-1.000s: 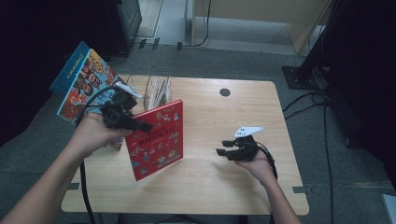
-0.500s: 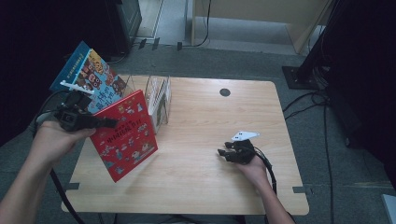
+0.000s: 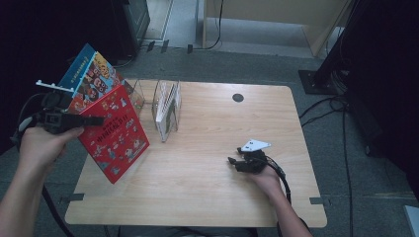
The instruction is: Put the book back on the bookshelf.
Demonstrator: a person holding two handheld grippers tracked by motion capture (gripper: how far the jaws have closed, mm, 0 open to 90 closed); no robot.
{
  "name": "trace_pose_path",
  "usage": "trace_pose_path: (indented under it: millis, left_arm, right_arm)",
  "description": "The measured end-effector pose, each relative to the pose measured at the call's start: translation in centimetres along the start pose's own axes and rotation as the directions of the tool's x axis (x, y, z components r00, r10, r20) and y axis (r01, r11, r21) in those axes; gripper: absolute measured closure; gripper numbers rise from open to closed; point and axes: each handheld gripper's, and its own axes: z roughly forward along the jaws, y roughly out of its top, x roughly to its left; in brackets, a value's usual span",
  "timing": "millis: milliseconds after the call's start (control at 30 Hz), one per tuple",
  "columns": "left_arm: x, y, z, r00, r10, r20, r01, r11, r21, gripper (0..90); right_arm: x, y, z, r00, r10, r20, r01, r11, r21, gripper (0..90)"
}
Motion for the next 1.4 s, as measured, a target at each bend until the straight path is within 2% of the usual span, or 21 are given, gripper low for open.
trace_pose_path:
  millis: [100, 200, 233, 333, 467, 500, 600, 667, 700, 733, 800, 967, 1067, 1200, 1233, 1300, 1333, 1367, 1400]
  left_arm:
    - [0.8, 1.3, 1.0, 0.9990, -0.045, 0.003, 0.045, 0.9988, -0.019, 79.9]
    - [1.2, 1.9, 1.6, 0.9994, -0.033, -0.008, 0.033, 0.9989, -0.035, 79.9]
    - [1.4, 2.4, 2.1, 0.9987, -0.040, -0.032, 0.038, 0.9981, -0.049, 79.9]
    - [1.6, 3.3, 2.6, 0.9972, -0.052, -0.053, 0.049, 0.9971, -0.058, 79.9]
    - [1.6, 4.3, 3.0, 0.9971, -0.054, -0.053, 0.051, 0.9971, -0.057, 79.9]
    - [1.7, 5.0, 3.3, 0.9964, -0.063, -0.056, 0.060, 0.9963, -0.062, 79.9]
    - [1.6, 5.5, 3.7, 0.9964, -0.061, -0.058, 0.057, 0.9960, -0.069, 79.8]
    - [1.6, 6.2, 4.7, 0.9967, -0.064, -0.051, 0.060, 0.9954, -0.074, 79.8]
    - [1.6, 6.2, 4.7, 0.9967, -0.064, -0.051, 0.060, 0.9954, -0.074, 79.8]
    - [1.5, 6.5, 5.4, 0.9960, -0.064, -0.063, 0.059, 0.9950, -0.080, 79.8]
    - [1.3, 6.7, 6.1, 0.9968, -0.038, -0.071, 0.032, 0.9959, -0.084, 79.5]
    - [1.6, 7.2, 7.1, 0.9957, -0.037, -0.086, 0.031, 0.9969, -0.073, 79.6]
    - [1.9, 7.2, 7.4, 0.9961, -0.050, -0.073, 0.044, 0.9960, -0.078, 79.5]
    - [1.8, 7.2, 7.3, 0.9971, -0.034, -0.068, 0.031, 0.9985, -0.044, 77.2]
    - [1.8, 7.3, 7.1, 0.9976, -0.036, -0.059, 0.036, 0.9993, -0.003, 76.0]
    - [1.9, 7.4, 7.1, 0.9976, -0.040, -0.056, 0.040, 0.9992, 0.008, 74.8]
    - [1.9, 7.5, 7.1, 0.9977, -0.045, -0.050, 0.047, 0.9984, 0.033, 74.8]
    - [1.8, 7.8, 7.2, 0.9974, -0.021, -0.068, 0.026, 0.9975, 0.067, 74.9]
    - [1.8, 7.9, 7.3, 0.9973, -0.025, -0.070, 0.031, 0.9962, 0.082, 75.1]
  right_arm:
    - [0.0, 0.0, 0.0, 1.0000, 0.001, 0.001, -0.001, 1.000, -0.002, 42.5]
    - [0.0, 0.0, 0.0, 1.0000, 0.000, 0.005, 0.000, 1.000, -0.004, 42.4]
    - [0.1, -0.1, 0.0, 1.0000, 0.000, 0.006, 0.000, 1.000, -0.005, 42.4]
    - [0.1, -0.1, 0.0, 1.0000, 0.003, 0.009, -0.002, 1.000, -0.006, 42.4]
    - [0.1, -0.1, 0.0, 1.0000, 0.002, 0.009, -0.002, 1.000, -0.006, 42.4]
    - [0.1, -0.1, 0.0, 0.9999, 0.003, 0.010, -0.003, 1.000, -0.005, 42.4]
    - [0.1, -0.1, 0.0, 0.9999, 0.002, 0.010, -0.002, 1.000, -0.005, 42.4]
    - [0.1, -0.1, 0.0, 0.9999, 0.002, 0.010, -0.002, 1.000, -0.005, 42.4]
    - [0.1, -0.1, 0.0, 0.9999, 0.003, 0.010, -0.003, 1.000, -0.005, 42.4]
    - [0.1, -0.1, 0.0, 0.9999, 0.003, 0.010, -0.002, 1.000, -0.005, 42.4]
    - [0.2, -0.1, 0.0, 0.9999, 0.004, 0.014, -0.004, 1.000, -0.006, 42.5]
    - [0.2, -0.1, -0.1, 0.9998, 0.008, 0.020, -0.008, 1.000, -0.007, 42.5]
    - [0.2, -0.3, -0.3, 0.9997, 0.009, 0.023, -0.009, 1.000, -0.006, 42.4]
    - [0.2, -0.6, -0.6, 0.9994, 0.020, 0.028, -0.020, 1.000, -0.003, 42.3]
    - [0.2, -0.7, -0.7, 0.9994, 0.018, 0.028, -0.018, 1.000, -0.005, 42.3]
    - [0.2, -0.8, -0.8, 0.9992, 0.025, 0.033, -0.025, 1.000, -0.007, 42.3]
    - [0.1, -0.8, -0.9, 0.9991, 0.022, 0.036, -0.021, 1.000, -0.009, 42.3]
    - [0.1, -0.9, -0.9, 0.9991, 0.024, 0.036, -0.024, 1.000, -0.008, 42.3]
    - [0.1, -0.9, -1.0, 0.9990, 0.026, 0.036, -0.026, 1.000, -0.007, 42.3]
